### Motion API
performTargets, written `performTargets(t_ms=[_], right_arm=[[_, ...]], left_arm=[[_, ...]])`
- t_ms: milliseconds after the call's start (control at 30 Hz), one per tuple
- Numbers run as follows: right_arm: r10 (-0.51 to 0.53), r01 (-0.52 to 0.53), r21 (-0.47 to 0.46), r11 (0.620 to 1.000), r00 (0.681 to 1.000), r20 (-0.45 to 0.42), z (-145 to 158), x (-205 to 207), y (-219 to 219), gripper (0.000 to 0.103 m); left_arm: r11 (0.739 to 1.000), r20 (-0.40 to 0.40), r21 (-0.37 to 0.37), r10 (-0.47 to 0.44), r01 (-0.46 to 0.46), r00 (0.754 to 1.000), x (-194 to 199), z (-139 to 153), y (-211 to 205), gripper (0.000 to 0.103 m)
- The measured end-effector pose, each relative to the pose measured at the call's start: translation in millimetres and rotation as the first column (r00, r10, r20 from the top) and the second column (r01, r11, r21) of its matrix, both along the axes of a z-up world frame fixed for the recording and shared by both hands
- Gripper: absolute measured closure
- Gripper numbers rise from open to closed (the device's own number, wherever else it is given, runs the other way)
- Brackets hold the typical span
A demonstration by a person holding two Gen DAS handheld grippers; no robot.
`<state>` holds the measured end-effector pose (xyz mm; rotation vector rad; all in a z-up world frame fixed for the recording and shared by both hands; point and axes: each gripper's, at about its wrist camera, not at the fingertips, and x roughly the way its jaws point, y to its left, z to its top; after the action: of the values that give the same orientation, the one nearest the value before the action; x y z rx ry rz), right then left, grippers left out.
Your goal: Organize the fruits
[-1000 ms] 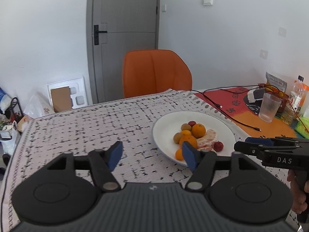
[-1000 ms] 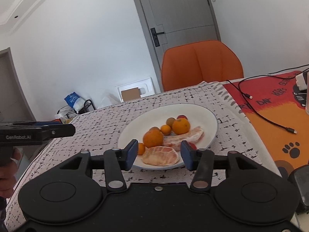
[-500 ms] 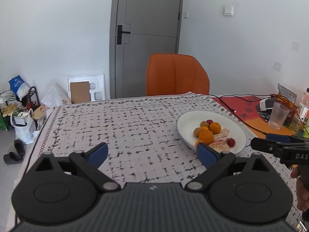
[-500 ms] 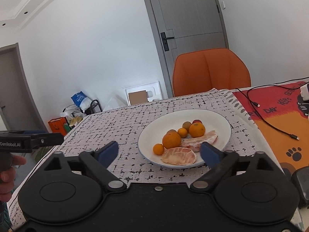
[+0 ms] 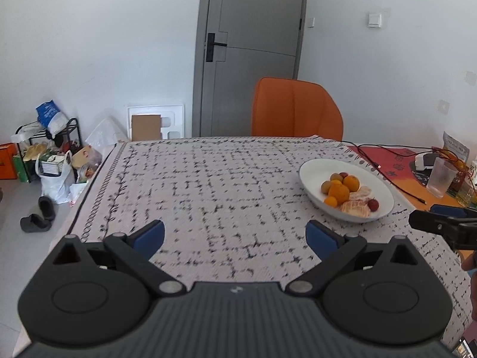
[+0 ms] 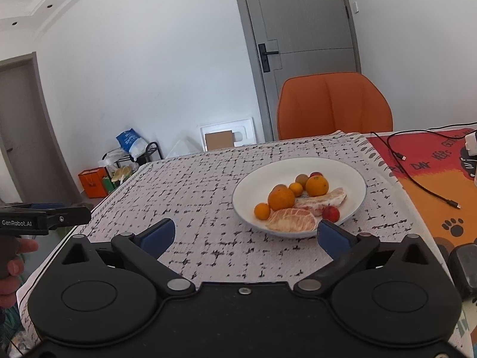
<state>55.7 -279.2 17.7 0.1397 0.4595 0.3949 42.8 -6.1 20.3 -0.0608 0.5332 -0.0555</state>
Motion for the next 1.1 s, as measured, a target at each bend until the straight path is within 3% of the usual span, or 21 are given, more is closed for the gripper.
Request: performTargets(t_ms=[567, 1100], right_arm=[[0.003, -0.003, -0.027, 1.000, 1.000, -0.010, -1, -36, 7, 0.000], [0.022, -0.022, -0.032, 0.999, 1.000, 0.000, 0, -42, 12, 0.000]], left_arm=[[0.998, -0.003, 0.015, 0.057, -0.057, 0.998, -45, -7, 15, 0.003], [0.996, -0.004, 0.023, 0.081, -0.081, 0.997, -52, -6, 20, 0.003]])
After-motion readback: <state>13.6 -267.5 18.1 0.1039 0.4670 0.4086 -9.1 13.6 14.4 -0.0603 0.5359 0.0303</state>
